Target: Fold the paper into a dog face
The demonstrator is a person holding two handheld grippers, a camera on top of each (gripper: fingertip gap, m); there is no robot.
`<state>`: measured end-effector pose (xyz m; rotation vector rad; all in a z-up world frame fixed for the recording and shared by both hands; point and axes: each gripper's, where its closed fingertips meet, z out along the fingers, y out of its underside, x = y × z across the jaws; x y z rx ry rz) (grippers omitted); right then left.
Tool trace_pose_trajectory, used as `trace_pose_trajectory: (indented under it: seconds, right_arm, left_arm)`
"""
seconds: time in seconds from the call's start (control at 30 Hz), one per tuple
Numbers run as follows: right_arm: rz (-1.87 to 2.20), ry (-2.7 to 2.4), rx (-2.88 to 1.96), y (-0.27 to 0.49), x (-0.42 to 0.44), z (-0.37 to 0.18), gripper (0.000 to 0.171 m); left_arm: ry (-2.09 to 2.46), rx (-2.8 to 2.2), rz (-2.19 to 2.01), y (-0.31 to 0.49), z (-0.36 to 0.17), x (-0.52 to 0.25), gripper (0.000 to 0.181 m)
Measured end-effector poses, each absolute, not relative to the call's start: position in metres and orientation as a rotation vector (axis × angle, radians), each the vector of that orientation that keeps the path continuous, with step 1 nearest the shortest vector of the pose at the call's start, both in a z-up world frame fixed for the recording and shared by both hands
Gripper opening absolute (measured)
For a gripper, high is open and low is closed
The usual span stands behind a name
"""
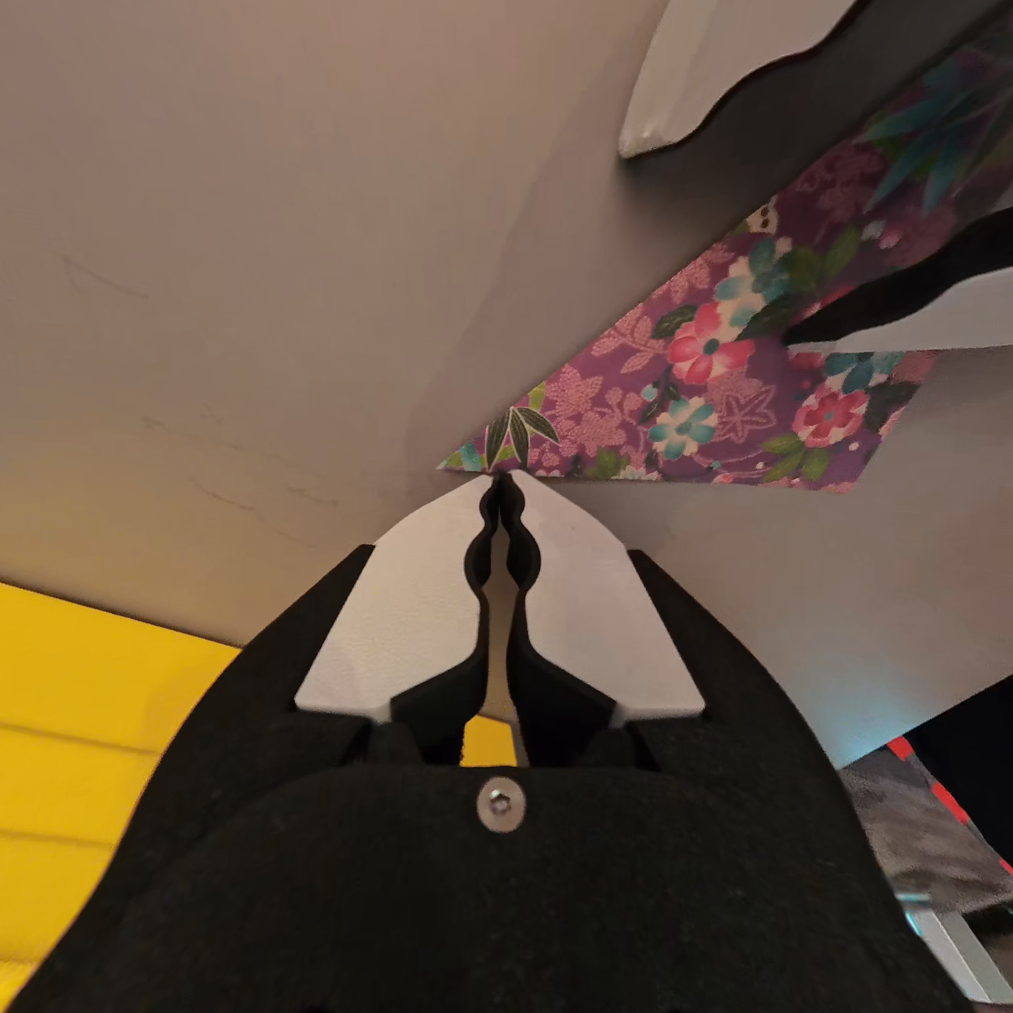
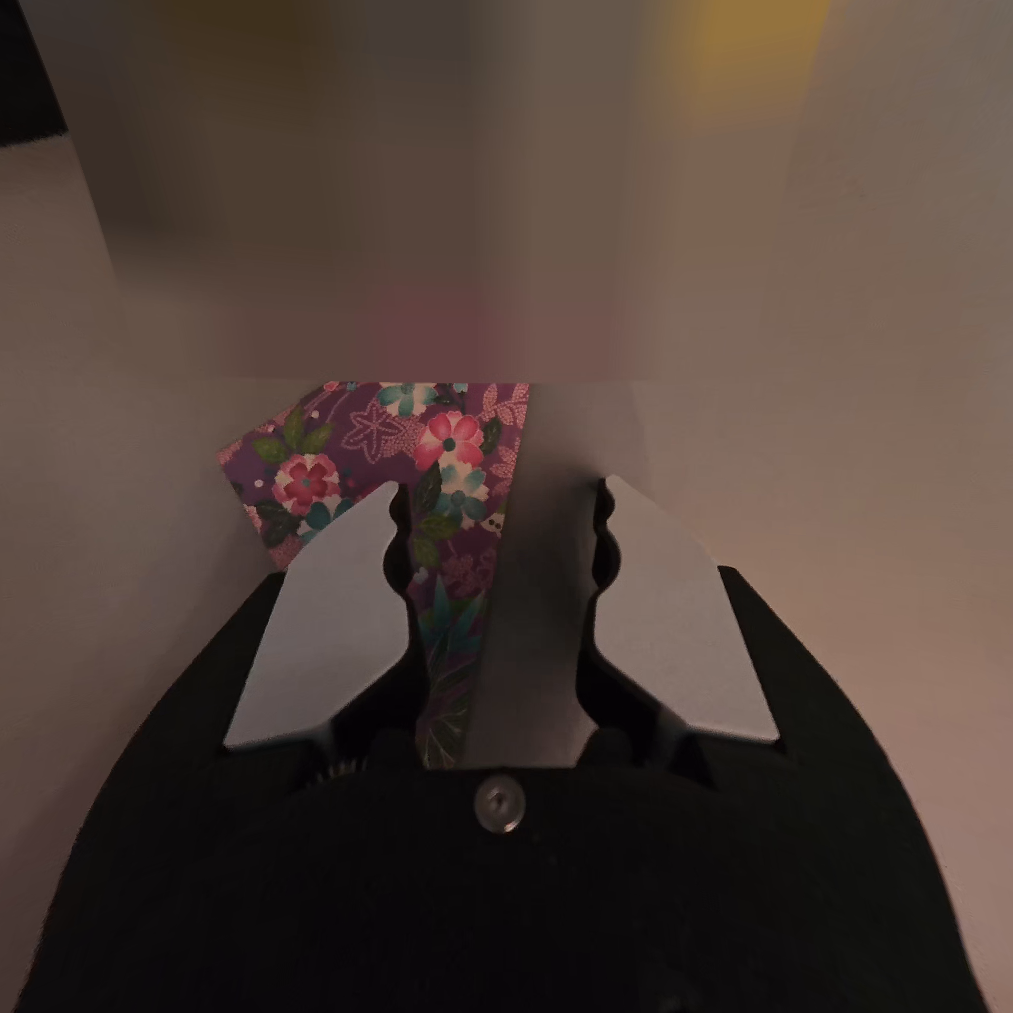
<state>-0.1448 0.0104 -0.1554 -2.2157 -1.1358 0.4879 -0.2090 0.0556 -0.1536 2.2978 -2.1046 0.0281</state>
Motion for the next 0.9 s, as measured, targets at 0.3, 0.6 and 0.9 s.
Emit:
trace_pose_trajectory:
  seconds: [0.3,0.6,0.9]
  right_arm:
    - [0.654,-1.055,-2.192,0.015,-0.144,-0.152,0.045]
    - [0.752,-1.1,-2.215,0.0,-0.152,-0.15,0.051]
    - [0.487,-1.183,-2.165,0.002,-0.15,-0.156,0.041]
  left_arm:
    - [-2.231,2.406,0.068,0.054,-0.133,-0.194,0.0]
    - [-2.107,2.568,0.383,0.053,-0.127,-0.189,0.0]
    - [-2.019,2.603,0.475,0.069,-0.124,-0.188,0.01]
